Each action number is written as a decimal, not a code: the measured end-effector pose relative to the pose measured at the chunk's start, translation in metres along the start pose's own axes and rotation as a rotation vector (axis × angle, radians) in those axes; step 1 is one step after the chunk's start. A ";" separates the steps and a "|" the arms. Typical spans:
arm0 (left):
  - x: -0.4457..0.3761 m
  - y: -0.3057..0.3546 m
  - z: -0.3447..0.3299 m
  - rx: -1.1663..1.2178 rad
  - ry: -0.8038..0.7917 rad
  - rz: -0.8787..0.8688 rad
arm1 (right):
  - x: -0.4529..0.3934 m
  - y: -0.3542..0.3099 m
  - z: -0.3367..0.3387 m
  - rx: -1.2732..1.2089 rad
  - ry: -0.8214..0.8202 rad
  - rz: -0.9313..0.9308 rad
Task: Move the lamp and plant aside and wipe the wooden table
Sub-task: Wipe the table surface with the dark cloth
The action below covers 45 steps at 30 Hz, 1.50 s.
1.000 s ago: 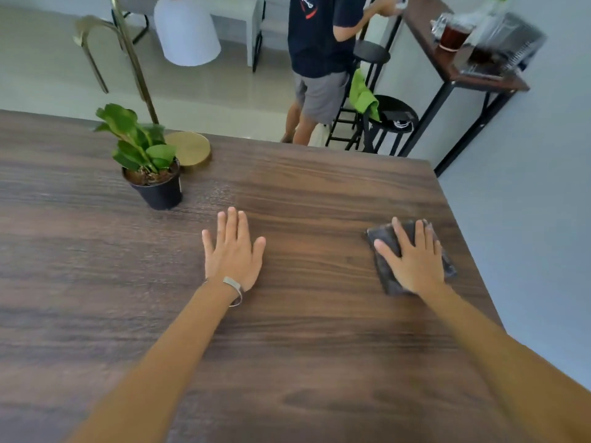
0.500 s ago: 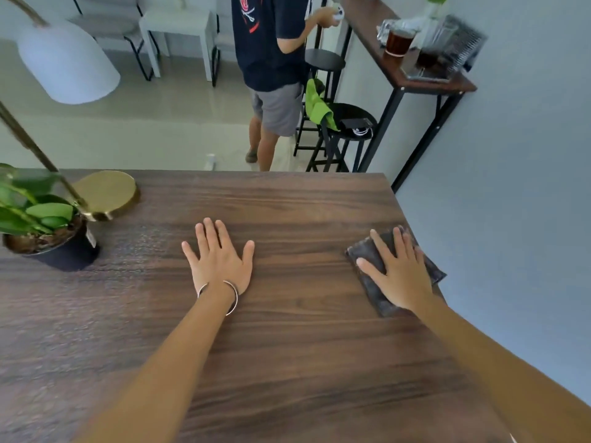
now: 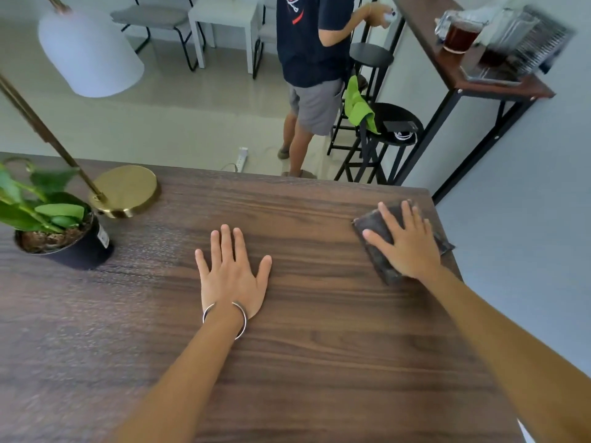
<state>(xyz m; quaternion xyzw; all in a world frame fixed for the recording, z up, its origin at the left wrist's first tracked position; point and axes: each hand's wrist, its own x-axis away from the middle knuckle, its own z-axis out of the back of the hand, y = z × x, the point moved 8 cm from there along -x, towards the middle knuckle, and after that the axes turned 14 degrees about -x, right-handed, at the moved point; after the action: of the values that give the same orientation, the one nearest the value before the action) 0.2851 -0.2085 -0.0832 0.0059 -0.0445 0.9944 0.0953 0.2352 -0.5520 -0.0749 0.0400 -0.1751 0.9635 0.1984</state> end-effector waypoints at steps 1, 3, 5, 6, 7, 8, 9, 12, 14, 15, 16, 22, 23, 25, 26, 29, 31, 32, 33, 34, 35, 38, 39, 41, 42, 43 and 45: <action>0.000 0.000 0.000 -0.001 0.004 0.004 | -0.020 0.015 0.012 -0.025 0.039 -0.144; 0.000 -0.001 -0.001 -0.007 0.007 0.012 | -0.058 0.005 0.018 -0.084 0.096 -0.318; 0.001 -0.001 -0.001 -0.013 0.010 0.009 | -0.090 -0.048 0.000 -0.096 0.084 -0.256; 0.000 -0.001 -0.002 -0.015 0.014 0.007 | -0.101 -0.084 -0.013 -0.082 0.055 -0.174; -0.001 -0.002 -0.002 -0.017 0.016 0.006 | -0.106 -0.118 -0.026 -0.064 0.022 -0.090; -0.001 -0.002 -0.003 -0.018 0.017 0.007 | -0.107 -0.145 -0.035 -0.056 -0.014 -0.018; -0.001 -0.002 -0.003 -0.019 0.017 0.008 | -0.106 -0.161 -0.042 -0.055 -0.060 0.037; 0.001 -0.004 -0.002 -0.006 0.024 0.010 | -0.103 -0.136 -0.034 -0.052 -0.108 0.120; 0.001 -0.005 -0.002 -0.008 0.017 0.015 | -0.107 -0.069 -0.007 -0.065 -0.019 0.011; 0.000 -0.004 -0.001 -0.009 0.016 0.013 | -0.109 -0.032 0.007 -0.067 0.026 -0.080; 0.000 -0.003 -0.001 -0.009 0.015 0.011 | -0.108 -0.001 0.018 -0.062 0.046 -0.154; 0.003 -0.002 0.003 0.001 0.005 0.010 | -0.058 0.022 0.020 -0.092 0.089 -0.148; 0.003 -0.003 0.003 0.003 0.003 0.014 | -0.032 0.023 0.016 -0.079 0.113 -0.129; 0.001 -0.003 0.002 0.001 0.010 0.016 | 0.022 0.029 0.005 -0.047 0.126 -0.107; 0.001 -0.003 0.002 0.001 0.015 0.016 | 0.040 0.034 0.001 -0.030 0.121 -0.114; 0.000 -0.002 0.001 -0.002 0.018 0.015 | 0.034 0.041 0.000 -0.011 0.104 -0.144; 0.000 -0.002 0.000 -0.006 0.013 0.012 | -0.006 0.039 0.010 -0.027 0.113 -0.147; 0.000 -0.001 0.001 -0.006 0.012 0.014 | -0.030 0.038 0.017 -0.042 0.115 -0.152; 0.001 -0.001 0.002 -0.006 0.013 0.016 | -0.053 0.038 0.022 -0.052 0.104 -0.165; 0.001 0.000 0.003 -0.009 0.012 0.016 | -0.072 0.037 0.025 -0.058 0.088 -0.182; 0.001 -0.001 0.003 -0.012 0.010 0.016 | -0.083 0.036 0.026 -0.066 0.071 -0.194; 0.003 -0.002 0.004 -0.019 0.000 0.011 | -0.070 0.036 0.023 -0.083 0.061 -0.162; 0.003 -0.002 0.004 -0.017 0.006 0.011 | -0.054 0.038 0.020 -0.079 0.077 -0.135; 0.002 -0.002 0.004 -0.008 0.011 0.016 | -0.016 0.045 0.010 -0.054 0.096 -0.102; 0.001 -0.002 0.003 -0.007 0.012 0.017 | -0.002 0.048 0.005 -0.036 0.095 -0.096; 0.000 -0.001 0.003 -0.005 0.014 0.018 | 0.003 0.051 0.002 -0.023 0.090 -0.101; 0.000 -0.002 0.002 -0.011 0.015 0.018 | -0.008 0.052 0.006 -0.021 0.077 -0.109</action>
<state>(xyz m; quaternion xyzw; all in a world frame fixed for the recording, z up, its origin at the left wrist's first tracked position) 0.2856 -0.2072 -0.0809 -0.0025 -0.0493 0.9950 0.0869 0.2219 -0.6018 -0.0870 0.0101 -0.1748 0.9502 0.2577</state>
